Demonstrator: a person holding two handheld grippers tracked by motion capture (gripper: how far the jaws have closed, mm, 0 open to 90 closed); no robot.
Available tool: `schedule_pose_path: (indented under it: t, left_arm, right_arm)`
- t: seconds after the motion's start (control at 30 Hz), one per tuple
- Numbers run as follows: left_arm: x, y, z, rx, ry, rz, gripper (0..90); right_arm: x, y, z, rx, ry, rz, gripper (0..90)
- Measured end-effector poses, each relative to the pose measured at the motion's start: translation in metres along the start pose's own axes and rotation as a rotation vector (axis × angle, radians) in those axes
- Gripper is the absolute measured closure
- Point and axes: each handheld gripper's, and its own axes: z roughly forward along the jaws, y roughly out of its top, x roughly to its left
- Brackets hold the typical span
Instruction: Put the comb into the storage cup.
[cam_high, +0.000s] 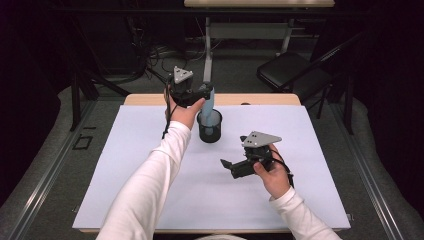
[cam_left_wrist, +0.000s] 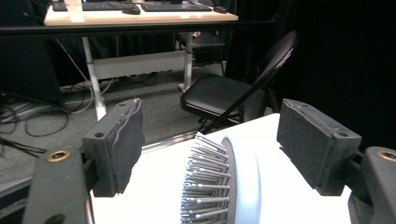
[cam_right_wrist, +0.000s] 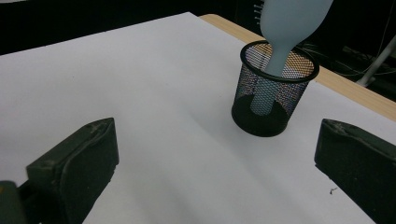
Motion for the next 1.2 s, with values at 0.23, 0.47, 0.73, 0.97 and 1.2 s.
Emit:
schedule_pose_path:
  t: [0.23, 0.47, 0.73, 0.97, 1.2]
  left_arm:
    - [0.007, 0.001, -0.004, 0.006, -0.027, -0.060, 16.0]
    - [0.011, 0.006, -0.014, 0.017, -0.057, -0.090, 14.2]
    - [0.008, 0.008, -0.019, 0.050, -0.094, -0.020, 1.4]
    - [0.002, 0.009, -0.023, 0.074, -0.084, 0.006, 0.4]
    - [-0.001, 0.012, -0.024, 0.089, -0.111, 0.017, 0.4]
  right_arm:
    - [-0.001, -0.001, 0.000, 0.006, -0.003, -0.001, 0.0]
    - [-0.001, 0.000, -0.001, 0.003, -0.005, 0.002, 0.0]
    - [0.001, 0.000, -0.001, -0.001, -0.007, -0.004, 0.0]
    - [0.001, 0.000, -0.002, 0.000, -0.012, -0.008, 0.0]
    - [0.000, 0.000, -0.005, -0.001, -0.019, -0.004, 0.0]
